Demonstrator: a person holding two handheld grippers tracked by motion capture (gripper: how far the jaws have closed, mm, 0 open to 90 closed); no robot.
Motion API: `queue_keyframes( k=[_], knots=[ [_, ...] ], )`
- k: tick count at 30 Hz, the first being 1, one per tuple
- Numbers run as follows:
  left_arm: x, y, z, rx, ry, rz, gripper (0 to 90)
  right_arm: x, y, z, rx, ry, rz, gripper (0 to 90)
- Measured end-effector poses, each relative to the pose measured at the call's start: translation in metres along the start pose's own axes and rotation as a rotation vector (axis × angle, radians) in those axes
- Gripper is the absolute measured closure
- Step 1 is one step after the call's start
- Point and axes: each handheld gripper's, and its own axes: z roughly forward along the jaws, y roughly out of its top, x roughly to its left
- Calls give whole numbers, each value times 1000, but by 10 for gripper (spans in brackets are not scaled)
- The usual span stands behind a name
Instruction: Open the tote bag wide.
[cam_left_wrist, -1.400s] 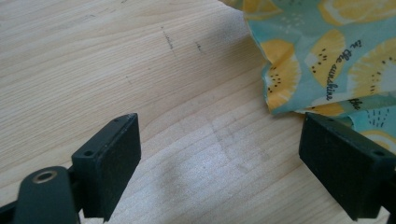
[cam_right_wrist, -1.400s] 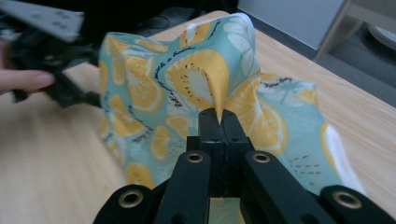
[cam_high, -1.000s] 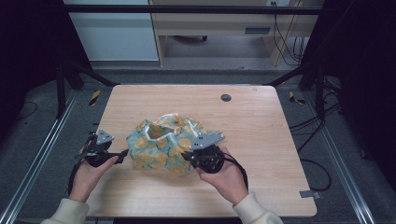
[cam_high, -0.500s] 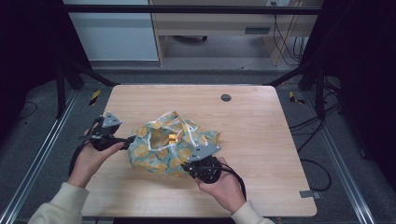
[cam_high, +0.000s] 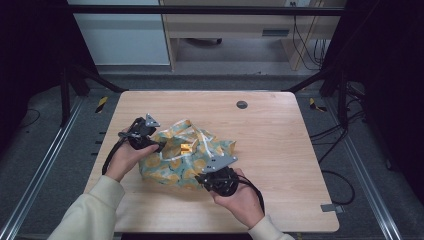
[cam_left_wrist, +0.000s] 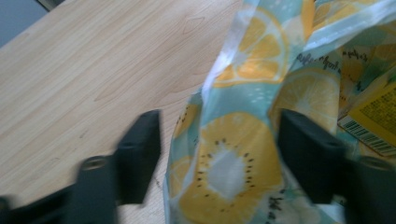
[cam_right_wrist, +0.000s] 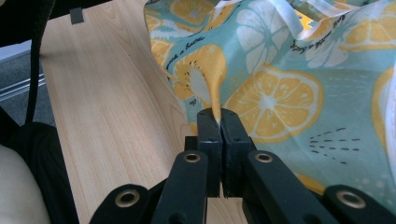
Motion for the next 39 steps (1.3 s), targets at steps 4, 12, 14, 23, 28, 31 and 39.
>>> queue_keyframes(
  k=[4,12,14,23,28,31,39],
  knots=[
    [0,1,-6,-10,3,20,695,-2,-3,-1,-3,-3,9,885],
    [-6,-4,-48,-161,-58,-2,883,-4,-12,-14,-7,-37,23,879],
    [-12,-8,-68,-204,-72,20,887,-3,-16,-17,-8,-43,31,879],
    [-26,-12,-91,-250,-128,46,893,-3,-22,-21,-6,-63,53,766],
    [-26,-11,-90,-244,-130,56,894,-5,-14,-29,-14,-94,51,636],
    [-27,-12,-90,-241,-136,52,895,-8,-8,-37,-20,-107,52,592],
    [-28,-11,-90,-225,-141,66,895,-29,4,-47,-4,-175,64,526]
  ],
)
